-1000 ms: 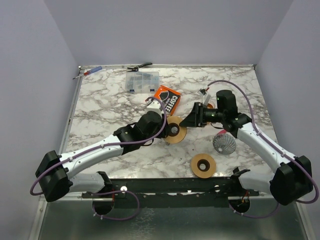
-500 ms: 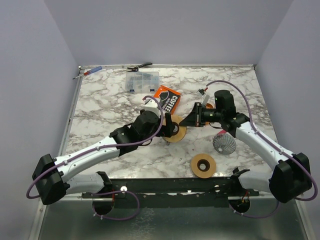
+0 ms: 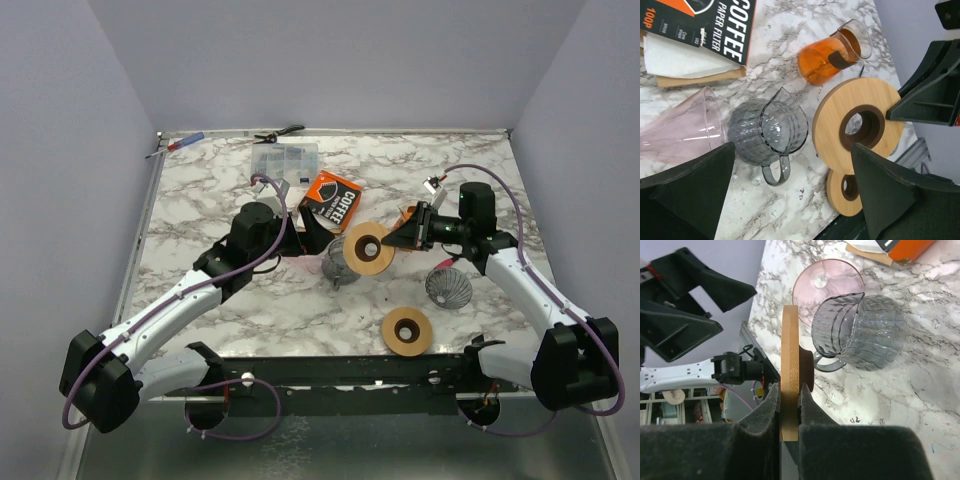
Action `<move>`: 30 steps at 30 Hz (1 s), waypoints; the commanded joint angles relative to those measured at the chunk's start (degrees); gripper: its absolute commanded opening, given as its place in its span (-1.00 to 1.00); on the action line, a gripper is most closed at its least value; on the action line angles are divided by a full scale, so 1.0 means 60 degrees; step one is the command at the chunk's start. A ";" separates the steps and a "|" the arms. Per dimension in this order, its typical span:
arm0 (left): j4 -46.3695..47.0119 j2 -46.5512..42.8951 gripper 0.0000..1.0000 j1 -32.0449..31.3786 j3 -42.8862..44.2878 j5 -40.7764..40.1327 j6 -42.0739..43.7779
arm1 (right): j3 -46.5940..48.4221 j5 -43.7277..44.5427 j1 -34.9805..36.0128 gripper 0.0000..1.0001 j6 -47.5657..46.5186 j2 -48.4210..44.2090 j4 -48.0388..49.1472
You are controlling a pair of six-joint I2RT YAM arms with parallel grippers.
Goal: Place the coffee filter in the dripper
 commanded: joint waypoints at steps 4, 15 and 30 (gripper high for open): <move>0.2290 -0.0459 0.98 0.1014 -0.1057 0.3518 -0.1191 | -0.0023 -0.1834 -0.0345 -0.99 -0.0203 -0.0440 0.0789; 0.3193 -0.0491 0.97 0.1583 -0.1552 0.4124 -0.1769 | -0.0669 -0.1557 -0.0343 -0.99 0.0881 -0.0157 0.2054; -0.3144 -0.0519 0.98 0.1583 0.0646 -0.2342 0.2406 | -0.0727 -0.1144 -0.0318 -0.99 0.1847 0.0821 0.3021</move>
